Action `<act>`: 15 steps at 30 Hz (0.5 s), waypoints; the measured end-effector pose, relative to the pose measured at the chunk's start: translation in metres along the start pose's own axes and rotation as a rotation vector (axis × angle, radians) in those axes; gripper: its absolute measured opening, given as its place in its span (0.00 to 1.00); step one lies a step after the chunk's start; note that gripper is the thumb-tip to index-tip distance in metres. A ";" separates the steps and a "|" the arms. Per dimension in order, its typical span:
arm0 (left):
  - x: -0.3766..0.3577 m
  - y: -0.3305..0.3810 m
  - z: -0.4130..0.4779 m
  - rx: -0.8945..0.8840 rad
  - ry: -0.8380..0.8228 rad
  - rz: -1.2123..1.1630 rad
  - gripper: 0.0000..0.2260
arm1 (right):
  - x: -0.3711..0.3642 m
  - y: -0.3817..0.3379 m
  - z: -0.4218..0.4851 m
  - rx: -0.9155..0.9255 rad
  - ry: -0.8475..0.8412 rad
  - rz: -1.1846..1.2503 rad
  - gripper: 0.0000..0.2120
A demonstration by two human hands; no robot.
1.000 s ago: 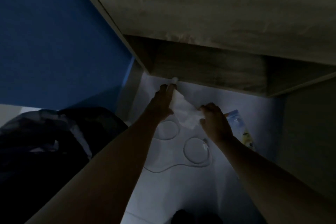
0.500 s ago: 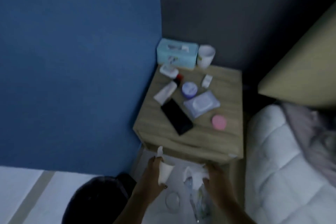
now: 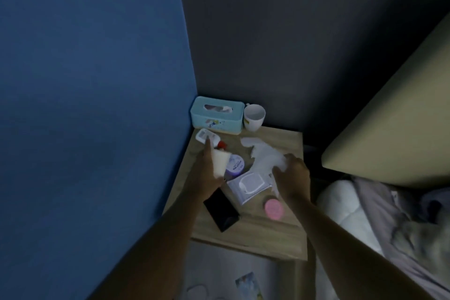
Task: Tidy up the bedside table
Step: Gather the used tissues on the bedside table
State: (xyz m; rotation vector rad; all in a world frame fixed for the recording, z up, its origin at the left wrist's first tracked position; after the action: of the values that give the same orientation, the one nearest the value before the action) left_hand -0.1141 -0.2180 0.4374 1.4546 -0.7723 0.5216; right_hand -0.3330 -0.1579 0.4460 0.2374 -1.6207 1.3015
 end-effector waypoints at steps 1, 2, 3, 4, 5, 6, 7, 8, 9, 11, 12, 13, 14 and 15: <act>-0.008 0.000 0.015 0.003 0.008 -0.008 0.53 | -0.010 0.004 0.013 -0.009 0.001 0.002 0.14; -0.019 -0.001 0.030 0.006 0.014 -0.010 0.54 | -0.022 0.009 0.025 -0.011 -0.006 0.004 0.14; -0.031 -0.004 0.044 0.010 0.018 0.000 0.54 | -0.036 0.014 0.036 -0.008 -0.016 0.008 0.14; -0.039 -0.006 0.055 0.003 0.019 0.012 0.54 | -0.047 0.016 0.043 -0.001 -0.027 0.013 0.14; -0.047 -0.007 0.066 -0.013 0.013 0.029 0.55 | -0.058 0.020 0.048 0.006 -0.044 0.016 0.15; -0.055 -0.010 0.076 -0.039 0.007 0.042 0.55 | -0.069 0.023 0.052 0.013 -0.069 0.024 0.16; -0.062 -0.013 0.086 -0.058 -0.002 0.056 0.55 | -0.081 0.027 0.055 0.019 -0.103 0.041 0.17; -0.068 -0.016 0.095 -0.069 -0.006 0.069 0.55 | -0.092 0.031 0.057 0.028 -0.141 0.060 0.18; -0.070 -0.018 0.103 -0.072 -0.008 0.081 0.55 | -0.098 0.033 0.058 0.051 -0.173 0.071 0.20; -0.074 -0.021 0.116 -0.075 -0.007 0.105 0.54 | -0.108 0.035 0.059 0.110 -0.215 0.068 0.24; -0.075 -0.023 0.122 -0.082 -0.007 0.117 0.54 | -0.110 0.035 0.060 0.129 -0.225 0.076 0.26; -0.076 -0.024 0.127 -0.090 -0.012 0.125 0.53 | -0.113 0.037 0.060 0.132 -0.230 0.098 0.26; -0.076 -0.026 0.132 -0.099 -0.019 0.127 0.53 | -0.114 0.039 0.060 0.132 -0.227 0.123 0.27; -0.076 -0.027 0.135 -0.111 -0.024 0.126 0.52 | -0.115 0.041 0.059 0.132 -0.224 0.139 0.29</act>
State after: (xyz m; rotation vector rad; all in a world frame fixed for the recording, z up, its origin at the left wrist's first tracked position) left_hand -0.1648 -0.3432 0.3567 1.3179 -0.9023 0.5493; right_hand -0.3387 -0.2372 0.3360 0.3674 -1.7659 1.5351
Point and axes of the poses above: each hand's wrist, its own z-axis towards the middle knuckle, its own x-axis out of the back of the hand, y = z × x, the point moved 3 cm from there along z, towards the middle knuckle, and after that the axes turned 7 degrees about y, right-handed, at the moved point
